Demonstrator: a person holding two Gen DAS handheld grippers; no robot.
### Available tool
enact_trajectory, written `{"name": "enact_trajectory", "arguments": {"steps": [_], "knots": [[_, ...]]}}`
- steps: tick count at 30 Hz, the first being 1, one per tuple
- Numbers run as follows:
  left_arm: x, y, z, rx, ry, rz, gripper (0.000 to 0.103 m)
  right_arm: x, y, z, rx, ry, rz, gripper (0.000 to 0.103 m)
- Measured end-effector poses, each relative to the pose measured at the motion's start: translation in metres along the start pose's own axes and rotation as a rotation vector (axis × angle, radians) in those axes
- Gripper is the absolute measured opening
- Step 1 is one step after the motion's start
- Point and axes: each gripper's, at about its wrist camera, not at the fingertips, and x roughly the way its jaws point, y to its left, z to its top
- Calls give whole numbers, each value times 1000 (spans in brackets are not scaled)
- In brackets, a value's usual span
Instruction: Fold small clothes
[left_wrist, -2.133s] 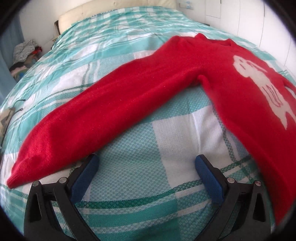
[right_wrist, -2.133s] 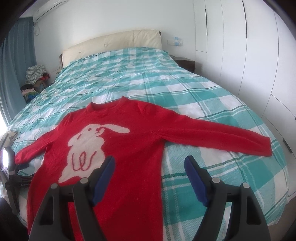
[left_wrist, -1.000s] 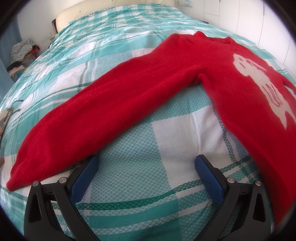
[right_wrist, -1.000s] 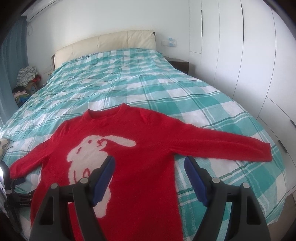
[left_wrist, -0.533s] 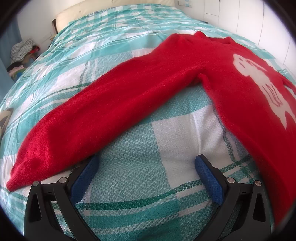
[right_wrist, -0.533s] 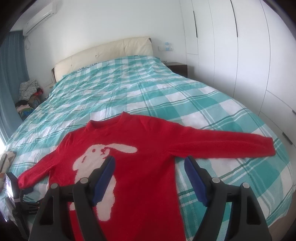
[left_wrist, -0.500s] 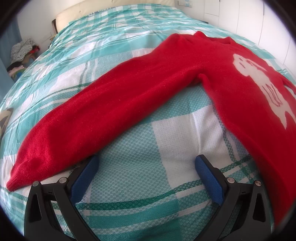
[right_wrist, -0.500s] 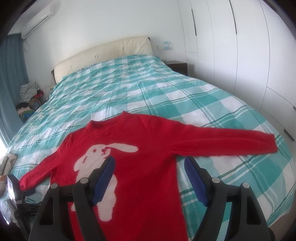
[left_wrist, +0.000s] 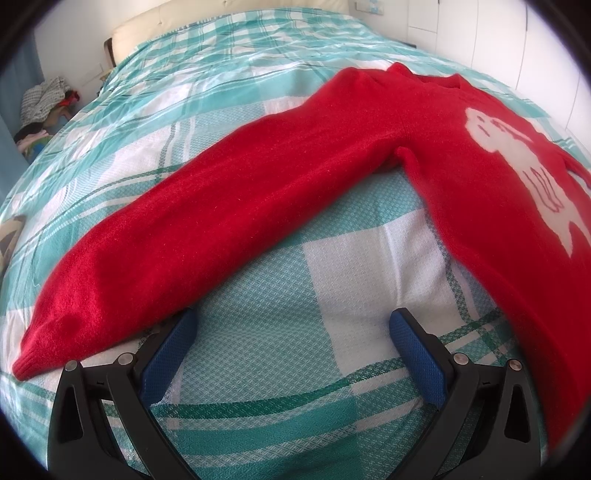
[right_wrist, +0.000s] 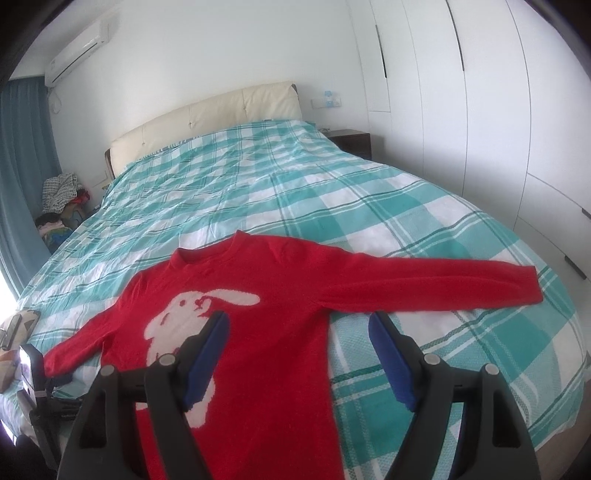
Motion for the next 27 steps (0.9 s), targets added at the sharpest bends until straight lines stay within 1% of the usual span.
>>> {"name": "enact_trajectory", "arguments": {"steps": [3,5,7,10,11,13,16,19,21,23,24,27], "knots": [[-1,0,-1,-1,-3,1,103,4,-23,-9,110,14,42,77],[-1,0,-1,-3,-7,2,103,3,-35,-12,142,24,46,77],[-1,-2,-2,3,-10,13,103,-1,-47,-10,139,30,44,77],[-2,-5,-2,10,-19,40,103,-12,-66,-6,101,34,18,77],[-2,-5,-3,6,-26,40,103,-17,-72,-6,94,32,11,77],[-2,-1,-6,-16,-43,16,103,-24,-83,-10,83,30,8,77],[1,1,-3,-26,-31,1,103,-28,-93,-24,75,61,39,77],[0,2,-5,-35,-40,-9,103,-27,-102,-35,85,107,83,77],[0,0,-4,-27,-32,0,103,-22,-111,-34,92,156,88,77],[2,0,-2,-40,-12,-6,103,-13,-120,-30,96,218,61,77],[3,2,0,-56,9,-16,103,-11,-126,-29,102,232,54,77],[0,7,6,-98,54,-46,103,-20,-138,-27,131,211,53,77]]}}
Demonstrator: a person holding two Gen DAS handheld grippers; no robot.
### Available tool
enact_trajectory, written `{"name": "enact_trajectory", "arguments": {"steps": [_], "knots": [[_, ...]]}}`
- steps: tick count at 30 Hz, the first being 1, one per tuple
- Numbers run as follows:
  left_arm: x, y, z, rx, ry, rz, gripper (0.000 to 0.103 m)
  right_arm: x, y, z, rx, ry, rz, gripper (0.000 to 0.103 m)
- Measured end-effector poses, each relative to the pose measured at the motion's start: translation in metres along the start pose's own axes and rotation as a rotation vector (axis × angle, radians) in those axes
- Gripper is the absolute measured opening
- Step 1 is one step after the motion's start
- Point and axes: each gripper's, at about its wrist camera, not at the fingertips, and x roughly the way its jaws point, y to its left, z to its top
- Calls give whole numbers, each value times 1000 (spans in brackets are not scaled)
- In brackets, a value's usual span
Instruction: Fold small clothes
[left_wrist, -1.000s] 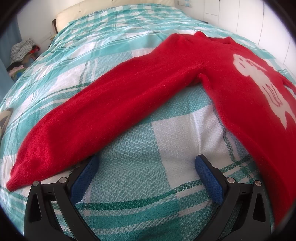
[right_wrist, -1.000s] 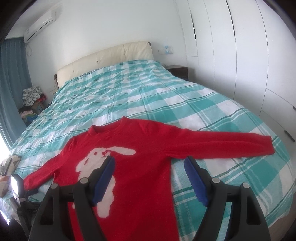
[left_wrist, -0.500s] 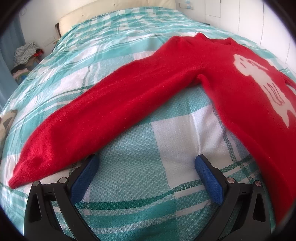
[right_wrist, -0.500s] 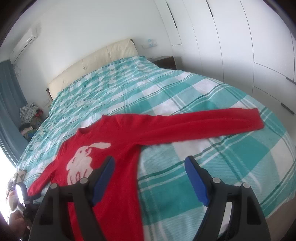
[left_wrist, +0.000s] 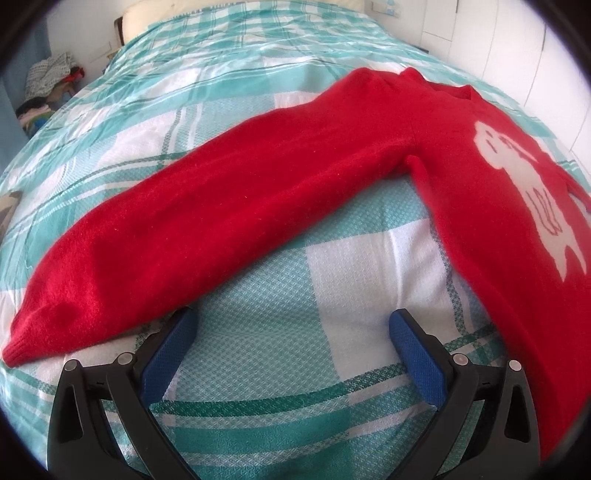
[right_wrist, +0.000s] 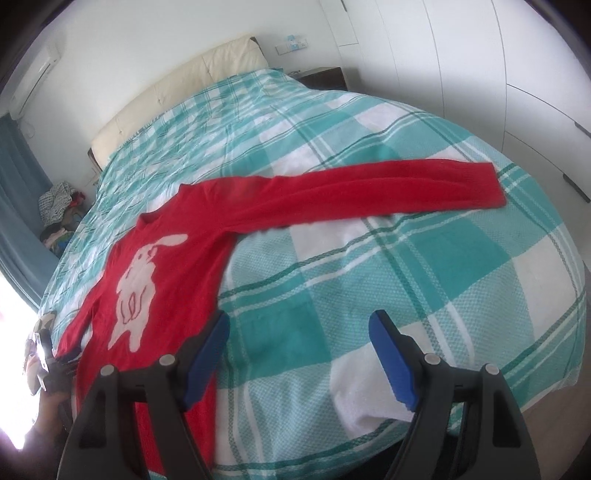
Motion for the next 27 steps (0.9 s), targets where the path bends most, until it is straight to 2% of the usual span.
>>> {"name": "enact_trajectory", "arguments": {"steps": [3,5,7,9,11,15,18,21,23,26,27], "knots": [[-14,8,0,-103,16,-50,103,-18,1,6,-41,-39,-20,77],[-33,12,0,-188,-20,-62,103,-24,6,20,-96,-51,-40,77],[-54,13,2,-257,-80,-70,103,-26,12,38,-152,-56,-83,84],[-67,11,10,-276,-118,-68,103,-22,16,58,-193,-85,-82,85],[-71,5,22,-254,-145,-59,103,-10,14,79,-197,-112,-71,87],[-52,5,41,-215,-181,45,103,49,15,135,-257,-142,-118,87],[-27,9,48,-237,-152,72,103,111,26,180,-371,-129,-214,87],[-1,7,44,-207,-113,105,103,173,32,216,-433,-87,-240,87],[17,4,36,-186,-62,120,103,211,29,231,-449,-44,-279,87],[23,-4,35,-146,-60,173,103,264,7,234,-434,79,-341,88],[23,-5,35,-140,-60,182,103,281,-4,229,-420,132,-340,98]]}}
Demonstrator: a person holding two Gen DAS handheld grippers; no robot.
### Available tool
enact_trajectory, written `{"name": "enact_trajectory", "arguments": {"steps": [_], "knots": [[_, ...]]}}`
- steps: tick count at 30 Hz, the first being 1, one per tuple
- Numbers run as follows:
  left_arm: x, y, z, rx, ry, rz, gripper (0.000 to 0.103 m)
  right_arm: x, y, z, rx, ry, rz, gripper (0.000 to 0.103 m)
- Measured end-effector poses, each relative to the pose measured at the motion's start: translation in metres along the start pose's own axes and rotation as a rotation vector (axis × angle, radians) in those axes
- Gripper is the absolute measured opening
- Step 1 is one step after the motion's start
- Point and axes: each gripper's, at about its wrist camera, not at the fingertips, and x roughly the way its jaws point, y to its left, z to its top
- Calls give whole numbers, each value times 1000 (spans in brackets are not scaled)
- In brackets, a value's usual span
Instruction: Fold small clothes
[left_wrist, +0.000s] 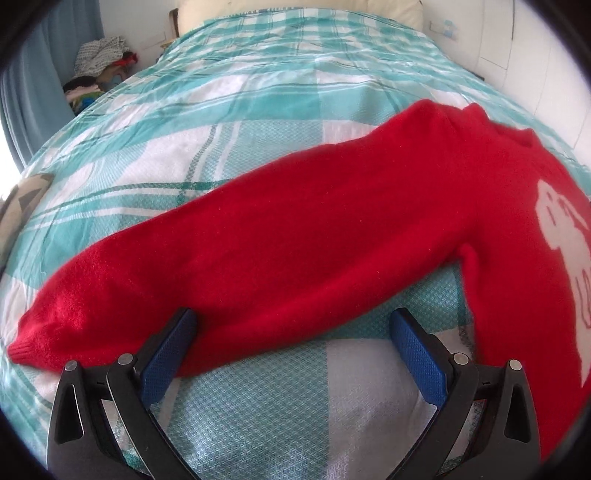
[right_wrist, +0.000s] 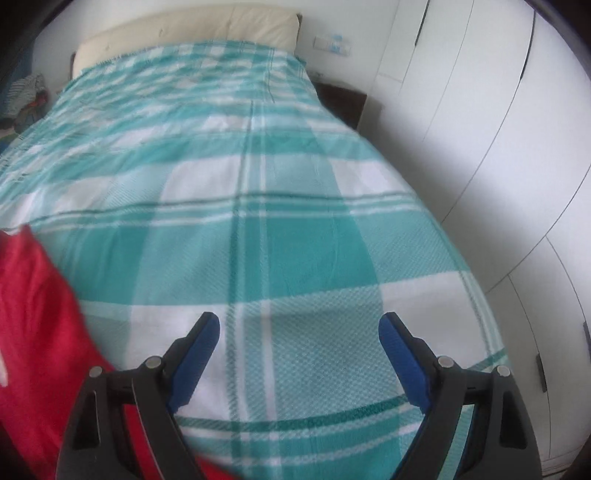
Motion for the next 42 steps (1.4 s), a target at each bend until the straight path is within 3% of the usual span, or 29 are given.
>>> {"name": "enact_trajectory", "arguments": {"steps": [1,4,10,42], "knots": [[0,0,0,1,1,2,103,9,-4,-7,16,-10,35,103],[0,3,0,-9,-2,-11,103,3,-16,-22,77,-122,101,103],[-1,1,-3,-13,-19,-9,103,3,-6,-20,39,-110,45,103],[3,-2,2,-5,8,5,103,4,-8,-19,46,-109,56,103]]}}
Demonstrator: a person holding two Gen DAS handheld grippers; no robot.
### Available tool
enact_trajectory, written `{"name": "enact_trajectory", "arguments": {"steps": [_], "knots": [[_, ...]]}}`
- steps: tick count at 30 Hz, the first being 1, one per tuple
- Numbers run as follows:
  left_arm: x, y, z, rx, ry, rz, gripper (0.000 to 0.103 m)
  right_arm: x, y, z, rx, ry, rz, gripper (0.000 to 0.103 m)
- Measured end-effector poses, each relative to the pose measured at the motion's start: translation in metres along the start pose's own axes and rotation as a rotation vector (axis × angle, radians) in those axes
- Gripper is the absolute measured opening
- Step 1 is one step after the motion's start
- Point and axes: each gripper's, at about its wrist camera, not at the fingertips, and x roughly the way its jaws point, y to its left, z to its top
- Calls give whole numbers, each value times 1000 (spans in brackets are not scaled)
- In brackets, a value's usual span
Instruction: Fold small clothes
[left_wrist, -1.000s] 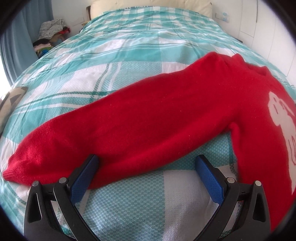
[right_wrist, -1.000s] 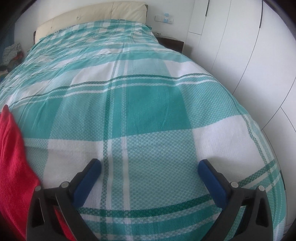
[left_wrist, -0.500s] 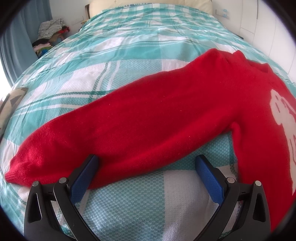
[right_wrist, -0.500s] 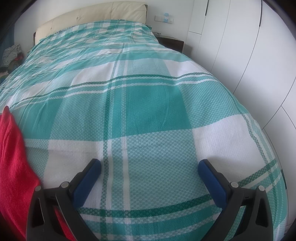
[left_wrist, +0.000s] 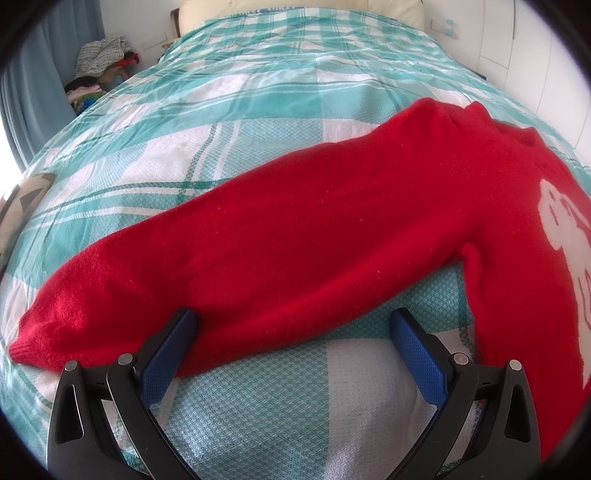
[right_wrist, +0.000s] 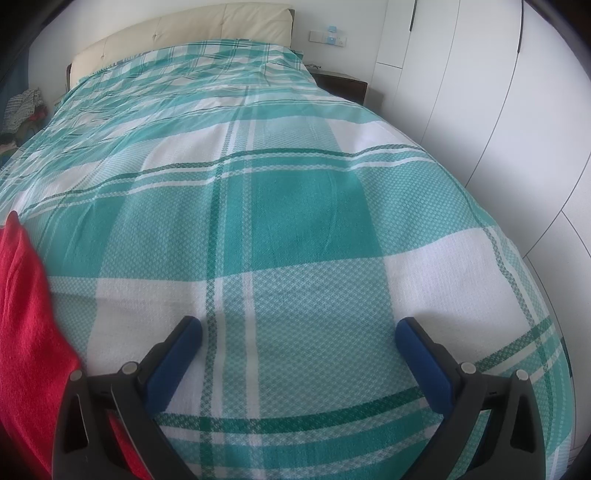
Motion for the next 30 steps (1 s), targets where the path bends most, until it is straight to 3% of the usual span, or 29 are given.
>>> {"name": "enact_trajectory", "arguments": {"steps": [30], "knots": [[0,-2,0,-30,24,24,103,1,-1,1,-3,1,7,103]]}}
